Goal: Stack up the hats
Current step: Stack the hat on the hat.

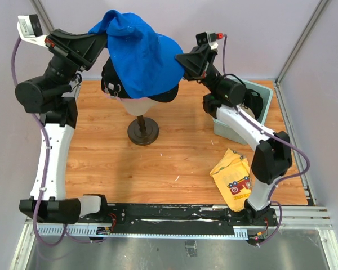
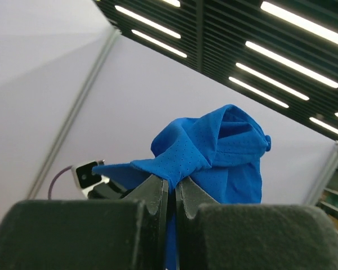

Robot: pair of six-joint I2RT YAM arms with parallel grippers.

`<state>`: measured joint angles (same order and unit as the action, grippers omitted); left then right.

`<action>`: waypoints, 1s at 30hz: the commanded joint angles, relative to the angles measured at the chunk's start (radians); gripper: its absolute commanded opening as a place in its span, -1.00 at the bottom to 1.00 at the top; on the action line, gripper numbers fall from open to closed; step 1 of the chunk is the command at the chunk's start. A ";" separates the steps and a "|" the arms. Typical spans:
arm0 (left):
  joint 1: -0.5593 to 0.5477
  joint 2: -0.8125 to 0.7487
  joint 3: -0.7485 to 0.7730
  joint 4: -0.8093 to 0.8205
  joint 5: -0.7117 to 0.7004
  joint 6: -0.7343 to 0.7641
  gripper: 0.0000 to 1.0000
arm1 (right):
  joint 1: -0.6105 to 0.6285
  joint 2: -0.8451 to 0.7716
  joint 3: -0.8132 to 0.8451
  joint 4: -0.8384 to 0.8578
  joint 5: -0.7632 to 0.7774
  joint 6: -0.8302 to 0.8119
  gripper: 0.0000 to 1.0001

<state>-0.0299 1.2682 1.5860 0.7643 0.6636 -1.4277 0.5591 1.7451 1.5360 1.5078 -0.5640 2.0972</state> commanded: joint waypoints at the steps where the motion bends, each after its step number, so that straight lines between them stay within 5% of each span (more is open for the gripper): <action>1: 0.077 -0.100 -0.023 -0.239 -0.143 0.131 -0.87 | -0.079 0.101 0.183 -0.059 0.018 0.135 -0.99; 8: 0.148 -0.158 -0.090 -0.399 -0.196 0.158 -0.88 | -0.103 0.224 0.363 -0.201 0.014 0.097 -0.99; 16: 0.166 -0.156 0.074 -0.804 -0.299 0.391 -0.88 | -0.121 0.339 0.571 -0.337 0.022 0.074 -0.99; 30: 0.170 -0.071 0.321 -1.279 -0.510 0.633 -0.91 | -0.174 0.355 0.573 -0.465 0.019 0.042 -0.99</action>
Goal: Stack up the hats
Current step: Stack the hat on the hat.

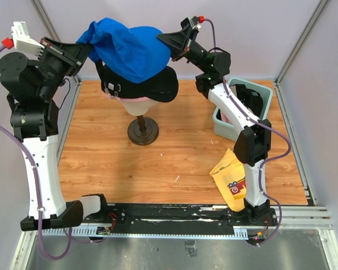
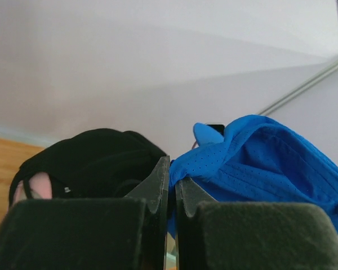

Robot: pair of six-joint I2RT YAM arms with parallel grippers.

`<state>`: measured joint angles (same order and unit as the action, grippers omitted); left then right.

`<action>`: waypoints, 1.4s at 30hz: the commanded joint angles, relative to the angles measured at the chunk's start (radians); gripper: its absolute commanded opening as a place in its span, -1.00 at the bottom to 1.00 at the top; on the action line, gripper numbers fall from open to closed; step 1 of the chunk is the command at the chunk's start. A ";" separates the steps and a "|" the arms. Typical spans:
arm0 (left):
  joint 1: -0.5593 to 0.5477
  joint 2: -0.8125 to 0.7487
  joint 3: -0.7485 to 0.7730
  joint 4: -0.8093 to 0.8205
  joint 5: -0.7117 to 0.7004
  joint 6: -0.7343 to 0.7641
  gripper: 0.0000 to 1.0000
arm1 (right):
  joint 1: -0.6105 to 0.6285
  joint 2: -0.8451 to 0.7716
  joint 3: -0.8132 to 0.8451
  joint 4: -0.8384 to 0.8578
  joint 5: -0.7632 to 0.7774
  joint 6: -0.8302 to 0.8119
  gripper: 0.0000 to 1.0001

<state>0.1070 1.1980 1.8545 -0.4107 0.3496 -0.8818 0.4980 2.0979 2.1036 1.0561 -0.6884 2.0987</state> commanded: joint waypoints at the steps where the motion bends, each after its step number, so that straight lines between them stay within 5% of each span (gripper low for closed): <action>1: 0.033 0.001 0.055 -0.115 -0.208 0.095 -0.90 | -0.116 0.003 0.003 -0.016 0.146 0.040 -0.99; 9: 0.032 0.076 0.206 -0.278 -0.262 0.172 -0.85 | -0.131 0.034 0.059 -0.093 0.159 0.032 -0.99; 17: 0.031 0.105 0.252 -0.316 -0.234 0.186 -0.17 | -0.131 0.092 0.149 -0.166 0.159 0.033 -0.99; 37: 0.032 0.044 0.146 -0.231 -0.212 0.143 -0.03 | -0.035 0.122 0.208 -0.237 0.091 0.019 -0.99; 42: 0.033 0.037 0.137 -0.226 -0.214 0.146 -0.03 | -0.019 0.053 0.091 -0.243 0.062 -0.028 -0.99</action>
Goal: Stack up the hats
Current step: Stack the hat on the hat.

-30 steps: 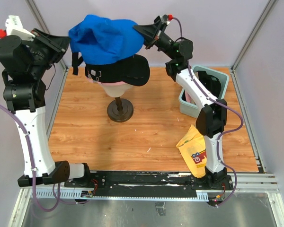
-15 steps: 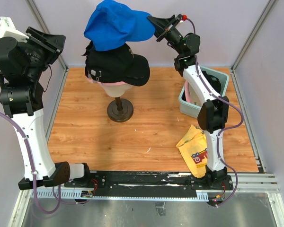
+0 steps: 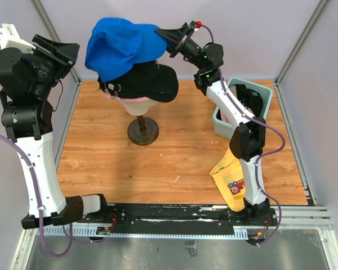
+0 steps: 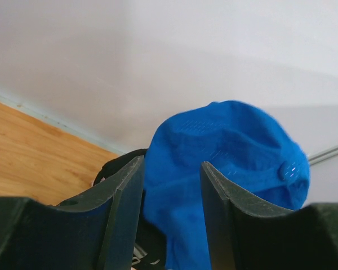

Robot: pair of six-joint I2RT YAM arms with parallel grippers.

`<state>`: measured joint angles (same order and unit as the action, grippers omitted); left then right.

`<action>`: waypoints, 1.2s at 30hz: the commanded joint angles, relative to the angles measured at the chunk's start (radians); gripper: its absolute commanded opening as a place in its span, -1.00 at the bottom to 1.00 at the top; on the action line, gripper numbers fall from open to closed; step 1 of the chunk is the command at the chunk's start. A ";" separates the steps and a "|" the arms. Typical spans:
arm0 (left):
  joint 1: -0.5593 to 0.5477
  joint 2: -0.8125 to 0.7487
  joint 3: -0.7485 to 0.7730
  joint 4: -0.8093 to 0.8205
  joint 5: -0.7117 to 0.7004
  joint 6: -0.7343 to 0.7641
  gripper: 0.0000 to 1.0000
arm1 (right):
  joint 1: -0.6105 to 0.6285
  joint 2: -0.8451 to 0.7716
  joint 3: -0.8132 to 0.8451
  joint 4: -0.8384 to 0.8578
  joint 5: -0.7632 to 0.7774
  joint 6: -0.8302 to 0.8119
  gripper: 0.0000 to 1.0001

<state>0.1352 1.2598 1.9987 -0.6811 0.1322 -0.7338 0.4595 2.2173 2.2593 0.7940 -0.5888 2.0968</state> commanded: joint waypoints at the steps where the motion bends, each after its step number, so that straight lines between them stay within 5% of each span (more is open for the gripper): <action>1: 0.005 -0.027 -0.013 0.051 0.005 -0.002 -0.02 | 0.019 -0.076 -0.099 0.025 -0.044 -0.030 -0.99; 9: 0.004 -0.042 -0.122 0.146 0.058 -0.018 -0.02 | -0.002 -0.165 -0.290 0.054 -0.039 -0.090 -0.99; 19: 0.004 -0.048 -0.218 0.228 0.090 -0.019 -0.03 | -0.021 -0.160 -0.244 0.039 0.019 -0.152 -0.99; 36: 0.003 -0.072 -0.368 0.346 0.102 -0.057 -0.07 | -0.071 -0.285 -0.484 0.090 0.028 -0.165 -0.99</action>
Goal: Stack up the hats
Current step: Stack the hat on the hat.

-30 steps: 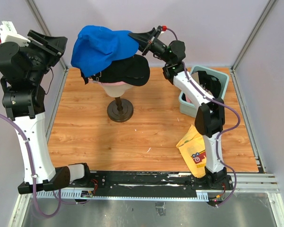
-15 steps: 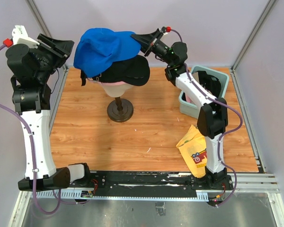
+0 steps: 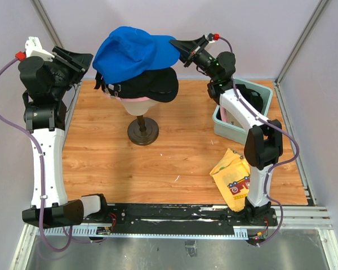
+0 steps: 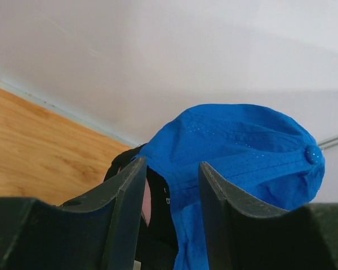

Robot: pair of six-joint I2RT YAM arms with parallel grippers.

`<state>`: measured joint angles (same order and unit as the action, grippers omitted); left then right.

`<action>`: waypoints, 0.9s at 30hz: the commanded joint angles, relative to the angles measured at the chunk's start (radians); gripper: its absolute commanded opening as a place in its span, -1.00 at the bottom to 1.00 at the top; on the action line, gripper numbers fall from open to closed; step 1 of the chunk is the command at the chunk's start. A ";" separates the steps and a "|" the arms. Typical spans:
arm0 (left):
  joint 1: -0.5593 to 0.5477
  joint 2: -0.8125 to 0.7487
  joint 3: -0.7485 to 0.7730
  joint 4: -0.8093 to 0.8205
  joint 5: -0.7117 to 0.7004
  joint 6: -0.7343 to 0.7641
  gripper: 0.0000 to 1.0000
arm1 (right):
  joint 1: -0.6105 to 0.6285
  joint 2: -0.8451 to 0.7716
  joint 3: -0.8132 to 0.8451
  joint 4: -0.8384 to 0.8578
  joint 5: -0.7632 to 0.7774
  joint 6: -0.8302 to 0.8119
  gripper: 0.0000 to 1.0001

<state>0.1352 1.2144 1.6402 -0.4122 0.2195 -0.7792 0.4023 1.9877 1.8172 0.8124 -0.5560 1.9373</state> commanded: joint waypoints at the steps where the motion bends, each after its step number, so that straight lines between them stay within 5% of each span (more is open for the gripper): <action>1: 0.002 -0.028 -0.015 0.082 0.016 -0.014 -0.07 | -0.016 -0.061 -0.061 0.081 -0.009 -0.004 -0.99; 27: -0.037 -0.133 -0.172 0.091 -0.014 -0.004 -0.10 | -0.042 -0.163 -0.391 0.215 -0.007 0.015 -0.99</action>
<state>0.1020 1.1130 1.4940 -0.3515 0.2173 -0.7921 0.3714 1.8824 1.4670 0.9699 -0.5777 1.9747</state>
